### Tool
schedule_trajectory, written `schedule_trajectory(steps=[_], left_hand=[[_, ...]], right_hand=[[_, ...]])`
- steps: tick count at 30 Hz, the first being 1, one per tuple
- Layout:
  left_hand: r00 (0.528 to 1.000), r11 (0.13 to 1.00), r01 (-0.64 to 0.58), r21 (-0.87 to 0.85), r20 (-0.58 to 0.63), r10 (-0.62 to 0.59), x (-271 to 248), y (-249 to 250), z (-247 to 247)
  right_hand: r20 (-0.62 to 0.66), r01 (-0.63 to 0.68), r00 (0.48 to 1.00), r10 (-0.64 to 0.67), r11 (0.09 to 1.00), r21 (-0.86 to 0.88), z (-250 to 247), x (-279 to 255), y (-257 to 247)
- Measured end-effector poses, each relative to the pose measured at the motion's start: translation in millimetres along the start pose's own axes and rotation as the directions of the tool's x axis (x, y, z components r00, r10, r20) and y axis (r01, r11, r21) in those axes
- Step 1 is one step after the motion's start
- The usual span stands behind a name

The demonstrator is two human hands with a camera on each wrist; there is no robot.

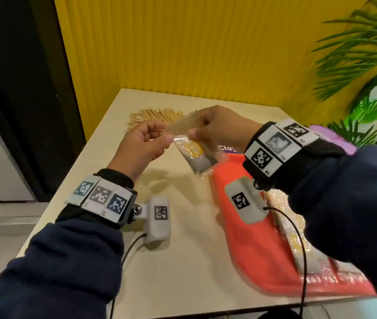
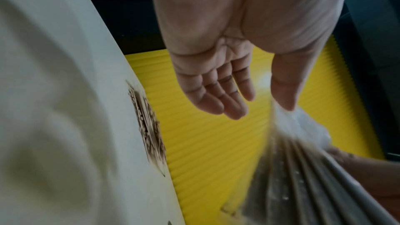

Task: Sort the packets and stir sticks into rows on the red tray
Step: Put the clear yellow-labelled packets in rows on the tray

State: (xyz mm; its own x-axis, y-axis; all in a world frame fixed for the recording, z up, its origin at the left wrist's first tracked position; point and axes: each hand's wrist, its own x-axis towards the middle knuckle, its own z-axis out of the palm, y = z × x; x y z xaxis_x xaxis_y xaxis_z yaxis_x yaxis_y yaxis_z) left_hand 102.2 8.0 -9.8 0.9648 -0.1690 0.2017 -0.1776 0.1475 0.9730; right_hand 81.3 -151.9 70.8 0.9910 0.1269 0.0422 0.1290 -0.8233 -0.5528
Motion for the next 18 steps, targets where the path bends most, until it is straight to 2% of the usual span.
schedule_trajectory(steps=[4,7,9,12,15,18], left_hand=[[0.995,0.998,0.057,-0.04,0.086,-0.053,-11.1,8.1,16.4],[0.987,0.997,0.073,-0.037,0.147,-0.067,-21.4,17.3,33.7],[0.968,0.996,0.086,0.002,0.239,-0.084,-30.3,24.2,51.1],[0.908,0.992,0.118,0.048,0.399,-0.127,-45.6,32.8,84.2],[0.829,0.99,0.124,0.075,0.54,-0.144,-62.3,38.5,118.0],[0.764,0.99,0.135,0.046,0.631,-0.133,-79.2,40.6,144.7]], right_hand=[[-0.064,-0.061,0.994,0.086,0.947,0.314,-40.5,-38.1,30.8],[-0.092,-0.052,0.99,0.111,0.871,0.488,-62.8,-69.3,49.5],[-0.099,-0.036,0.988,0.114,0.816,0.577,-73.0,-90.0,57.7],[-0.128,0.0,0.985,0.119,0.731,0.682,-77.2,-115.5,64.8],[-0.145,0.029,0.983,0.113,0.679,0.734,-70.9,-134.5,70.8],[-0.163,0.055,0.98,0.112,0.635,0.77,-62.5,-150.7,79.0]])
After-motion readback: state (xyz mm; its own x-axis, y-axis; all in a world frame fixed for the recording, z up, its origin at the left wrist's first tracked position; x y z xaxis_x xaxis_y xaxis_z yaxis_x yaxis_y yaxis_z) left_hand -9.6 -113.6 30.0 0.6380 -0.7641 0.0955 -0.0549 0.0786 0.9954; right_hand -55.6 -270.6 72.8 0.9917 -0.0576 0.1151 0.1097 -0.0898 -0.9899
